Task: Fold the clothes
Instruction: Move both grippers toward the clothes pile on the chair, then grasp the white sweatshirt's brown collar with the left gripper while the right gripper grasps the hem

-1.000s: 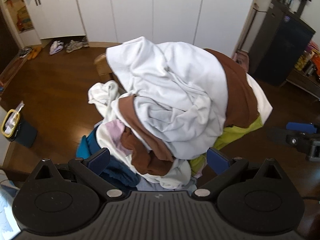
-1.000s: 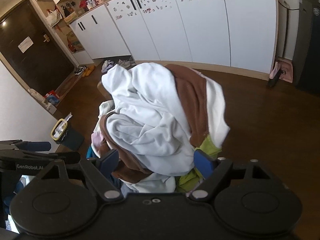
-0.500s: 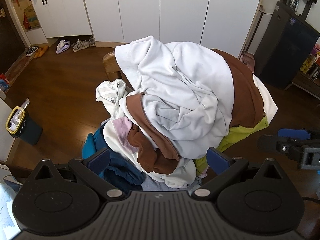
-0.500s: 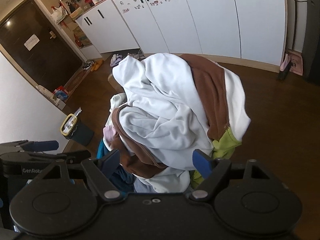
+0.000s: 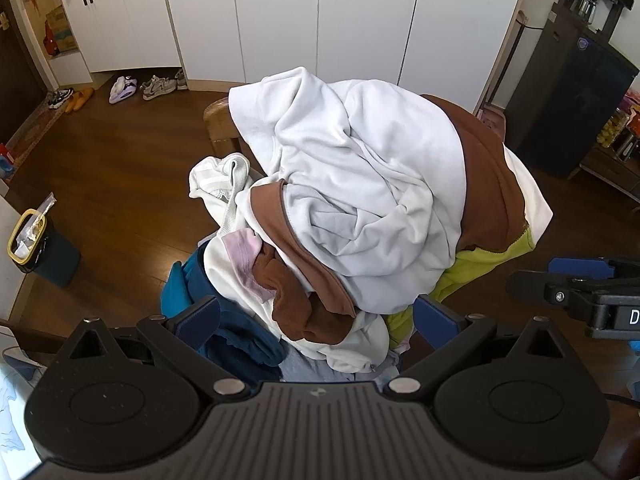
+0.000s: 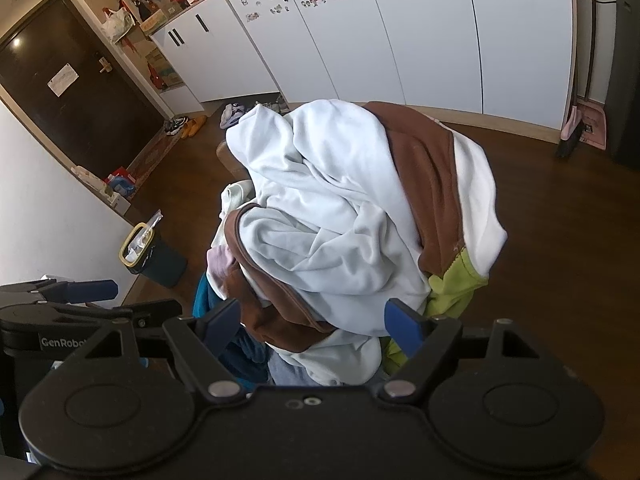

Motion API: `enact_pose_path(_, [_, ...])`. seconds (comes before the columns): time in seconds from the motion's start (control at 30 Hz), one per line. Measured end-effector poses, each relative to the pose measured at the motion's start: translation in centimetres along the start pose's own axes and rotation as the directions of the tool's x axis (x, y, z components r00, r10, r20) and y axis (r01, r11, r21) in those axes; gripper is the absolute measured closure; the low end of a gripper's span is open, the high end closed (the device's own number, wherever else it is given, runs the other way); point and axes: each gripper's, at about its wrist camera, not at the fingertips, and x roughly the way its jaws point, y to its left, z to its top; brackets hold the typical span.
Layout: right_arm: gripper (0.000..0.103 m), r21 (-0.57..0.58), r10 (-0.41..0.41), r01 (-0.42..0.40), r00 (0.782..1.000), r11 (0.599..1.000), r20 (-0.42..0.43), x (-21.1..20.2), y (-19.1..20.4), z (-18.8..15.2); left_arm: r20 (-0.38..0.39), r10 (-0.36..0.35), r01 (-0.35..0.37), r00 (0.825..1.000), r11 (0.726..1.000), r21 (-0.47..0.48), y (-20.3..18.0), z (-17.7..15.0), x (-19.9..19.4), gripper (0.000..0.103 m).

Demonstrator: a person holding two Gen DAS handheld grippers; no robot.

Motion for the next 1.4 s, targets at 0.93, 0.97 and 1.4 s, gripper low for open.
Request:
enact_pose_path(0.93, [0.000, -0.022, -0.009, 0.009, 1.000, 1.000, -0.007, 0.3, 0.3, -0.8, -0.016, -0.021, 0.021, 1.000, 1.000, -0.010, 0.6, -0.8, 0.3, 0.000])
enact_pose_path(0.97, [0.000, -0.029, -0.008, 0.007, 1.000, 1.000, -0.006, 0.4, 0.3, -0.8, -0.015, -0.018, 0.018, 1.000, 1.000, -0.014, 0.7, -0.8, 0.4, 0.000])
enact_pose_path(1.4, [0.000, -0.329, -0.006, 0.008, 1.000, 0.944, 0.005, 8.0, 0.9, 0.1, 0.060, -0.021, 0.028, 0.998, 0.994, -0.105, 6.0, 1.2, 5.2, 0.001])
